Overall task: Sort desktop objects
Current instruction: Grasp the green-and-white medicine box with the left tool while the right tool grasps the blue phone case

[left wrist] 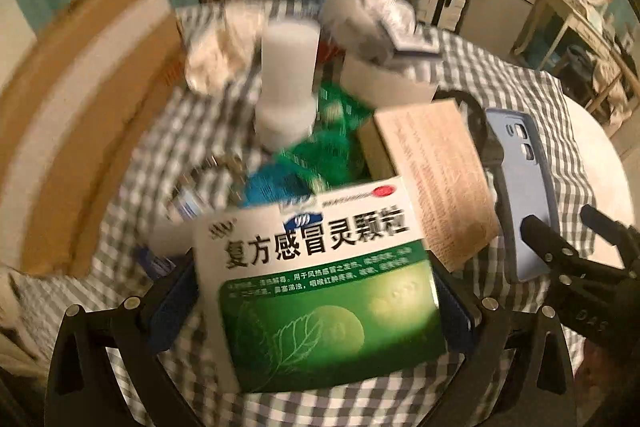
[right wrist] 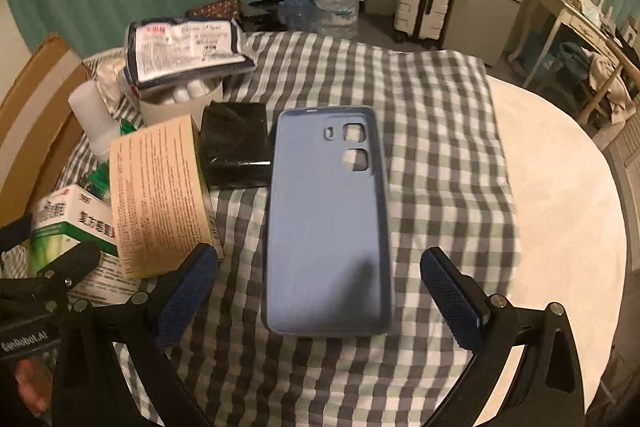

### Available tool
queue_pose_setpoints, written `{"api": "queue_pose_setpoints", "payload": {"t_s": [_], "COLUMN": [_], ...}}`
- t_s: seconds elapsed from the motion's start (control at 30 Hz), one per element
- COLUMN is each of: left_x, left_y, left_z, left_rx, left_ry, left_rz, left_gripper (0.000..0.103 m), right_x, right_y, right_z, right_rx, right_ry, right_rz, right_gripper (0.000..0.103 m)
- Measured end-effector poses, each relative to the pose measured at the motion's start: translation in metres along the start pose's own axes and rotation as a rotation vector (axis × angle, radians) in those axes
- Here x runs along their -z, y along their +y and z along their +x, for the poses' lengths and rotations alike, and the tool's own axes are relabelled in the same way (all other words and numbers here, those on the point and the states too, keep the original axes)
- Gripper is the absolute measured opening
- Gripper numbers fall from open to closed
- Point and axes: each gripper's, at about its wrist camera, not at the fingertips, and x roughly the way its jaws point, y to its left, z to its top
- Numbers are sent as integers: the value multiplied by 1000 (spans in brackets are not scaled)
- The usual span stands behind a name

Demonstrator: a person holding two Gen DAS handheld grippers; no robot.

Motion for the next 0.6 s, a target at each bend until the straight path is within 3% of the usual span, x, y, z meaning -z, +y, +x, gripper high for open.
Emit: {"api": "queue_pose_setpoints", "payload": {"t_s": [0.1, 0.27, 0.4, 0.5, 0.6], "left_x": [4, 7, 8, 7, 9], "left_y": [2, 2, 3, 7, 9], "left_z": [13, 16, 14, 14, 11], "left_rx": [31, 44, 51, 52, 56], "left_ry": [51, 38, 25, 11, 1], "left_rz": [-8, 18, 36, 50, 69], "left_gripper": [103, 103, 103, 102, 100], "right_x": [0, 3, 5, 8, 7], "right_y": [2, 1, -4, -4, 4], "right_z": [10, 27, 42, 47, 44], "right_rx": [12, 7, 6, 11, 26], "right_ry": [18, 49, 95, 102, 103], "right_rz": [-18, -5, 34, 37, 20], "right_gripper": [102, 102, 92, 90, 80]}}
